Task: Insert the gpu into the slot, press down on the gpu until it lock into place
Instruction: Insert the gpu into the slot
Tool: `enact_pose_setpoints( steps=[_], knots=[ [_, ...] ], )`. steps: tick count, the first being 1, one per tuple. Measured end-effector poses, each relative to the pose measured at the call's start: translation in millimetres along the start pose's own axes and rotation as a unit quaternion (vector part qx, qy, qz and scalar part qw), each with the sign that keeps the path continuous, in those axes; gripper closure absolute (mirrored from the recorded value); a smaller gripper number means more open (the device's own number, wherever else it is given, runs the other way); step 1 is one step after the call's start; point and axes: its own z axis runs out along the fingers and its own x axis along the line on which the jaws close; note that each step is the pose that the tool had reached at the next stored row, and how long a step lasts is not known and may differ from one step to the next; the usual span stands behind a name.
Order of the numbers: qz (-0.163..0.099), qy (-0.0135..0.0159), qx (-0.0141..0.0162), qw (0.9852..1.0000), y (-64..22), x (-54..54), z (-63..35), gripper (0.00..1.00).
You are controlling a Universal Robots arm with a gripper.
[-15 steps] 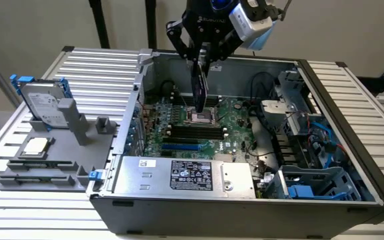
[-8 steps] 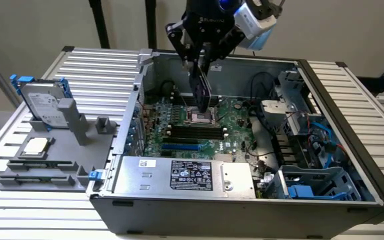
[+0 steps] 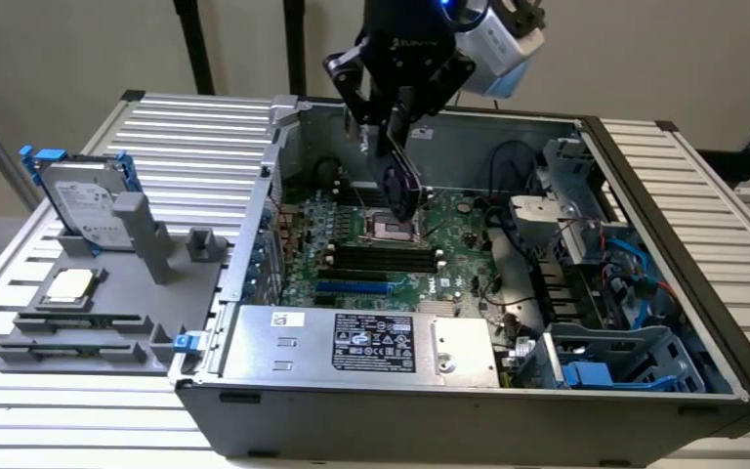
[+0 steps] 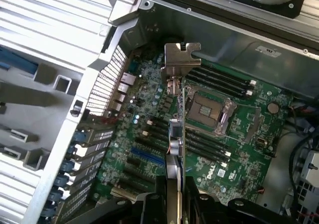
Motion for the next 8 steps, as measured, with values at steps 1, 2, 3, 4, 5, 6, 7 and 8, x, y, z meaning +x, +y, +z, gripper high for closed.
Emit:
enact_pose_setpoints(
  steps=[1,2,3,4,5,6,7,8],
  knots=[
    [-0.009,0.0,0.0006,1.0,0.0,0.0,0.4,0.74],
    [-0.018,0.0,0.0013,0.9998,-0.1,0.0,0.9,0.74],
    [-0.027,-0.0001,0.0019,0.9996,-0.1,0.0,1.4,0.74],
    [-0.036,0.0,0.0025,0.9993,-0.1,-0.1,1.8,0.74],
    [-0.045,0.0,0.0031,0.999,-0.1,-0.1,2.3,0.74],
    [-0.054,0.0,0.0037,0.9985,-0.2,-0.1,3.0,0.74],
    [-0.064,-0.0002,0.0043,0.998,-0.3,-0.1,3.9,0.74],
    [-0.073,-0.0004,0.0049,0.9973,-0.3,-0.2,4.8,0.74]
  ],
)
